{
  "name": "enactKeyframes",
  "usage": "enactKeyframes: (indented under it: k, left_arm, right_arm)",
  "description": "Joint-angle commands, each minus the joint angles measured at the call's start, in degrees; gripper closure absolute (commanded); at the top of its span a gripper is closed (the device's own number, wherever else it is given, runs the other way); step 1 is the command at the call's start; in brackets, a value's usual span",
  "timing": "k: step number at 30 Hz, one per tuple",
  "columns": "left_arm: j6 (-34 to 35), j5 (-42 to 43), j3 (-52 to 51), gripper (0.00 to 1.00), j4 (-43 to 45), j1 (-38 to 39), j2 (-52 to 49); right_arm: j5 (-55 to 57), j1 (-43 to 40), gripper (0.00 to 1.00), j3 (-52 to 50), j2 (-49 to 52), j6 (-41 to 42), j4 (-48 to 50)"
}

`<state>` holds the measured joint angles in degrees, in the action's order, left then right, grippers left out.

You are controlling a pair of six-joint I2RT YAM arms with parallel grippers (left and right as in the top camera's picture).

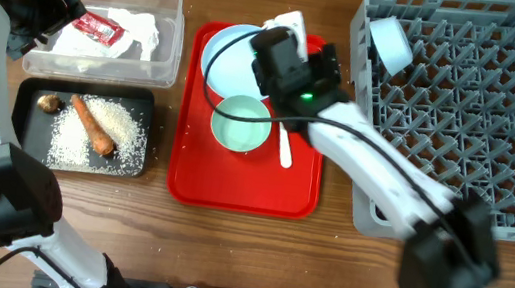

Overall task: Sort waste into correct bins and load items into the dishwasher rack
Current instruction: 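Move the right gripper back to the green bowl on the red tray, then carry the green bowl with the right gripper into the rack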

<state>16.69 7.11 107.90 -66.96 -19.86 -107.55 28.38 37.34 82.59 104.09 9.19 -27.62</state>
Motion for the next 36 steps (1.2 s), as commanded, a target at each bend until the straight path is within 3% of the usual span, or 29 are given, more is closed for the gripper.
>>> enactKeyframes:
  k: [1, 4, 6, 9, 13, 15, 17, 19, 27, 30, 32, 36]
  left_arm:
    - [0.5, -0.37, 0.11, 0.0, 0.04, -0.24, 0.9]
    - [0.5, -0.37, 0.11, 0.0, 0.04, -0.24, 0.9]
    - [0.5, -0.37, 0.11, 0.0, 0.04, -0.24, 0.9]
    - [0.5, -0.37, 0.11, 0.0, 0.04, -0.24, 0.9]
    - [0.5, -0.37, 0.11, 0.0, 0.04, -0.24, 0.9]
    - [0.5, -0.37, 0.11, 0.0, 0.04, -0.24, 0.9]
    - [0.5, -0.37, 0.11, 0.0, 0.04, -0.24, 0.9]
    - [0.5, -0.37, 0.11, 0.0, 0.04, -0.24, 0.9]
    - [0.5, -0.37, 0.11, 0.0, 0.04, -0.24, 0.9]
    - [0.5, -0.37, 0.11, 0.0, 0.04, -0.24, 0.9]
    - [0.5, -0.37, 0.11, 0.0, 0.04, -0.24, 0.9]
    - [0.5, -0.37, 0.11, 0.0, 0.04, -0.24, 0.9]
  right_arm:
    - [-19.65, -1.57, 0.0, 0.33, -6.6, 18.6, -5.95]
    - [-28.02, -1.6, 0.02, -2.27, -4.68, 22.86, -7.08]
    - [-30.77, -1.6, 0.16, -4.37, -1.64, 25.81, -7.28]
    - [-38.88, -1.6, 0.29, -6.62, 2.91, 31.93, -8.04]
    - [-40.92, -1.57, 0.44, -6.64, 7.39, 34.47, -8.57]
    - [-40.92, -1.6, 0.59, -6.64, 8.22, 34.69, -8.44]
    - [-40.89, -1.6, 0.8, -6.64, 8.22, 34.69, -8.44]
    - [-40.87, -1.6, 0.87, -6.64, 8.22, 34.71, -8.44]
    - [-40.26, -1.57, 0.87, -6.64, 9.97, 36.2, -8.0]
    - [-40.26, -1.57, 0.96, -6.64, 9.97, 36.22, -8.0]
    - [-40.48, -1.6, 0.96, -6.64, 9.97, 36.11, -7.82]
    - [-38.03, -2.4, 0.96, -5.9, 4.87, 31.63, -9.2]
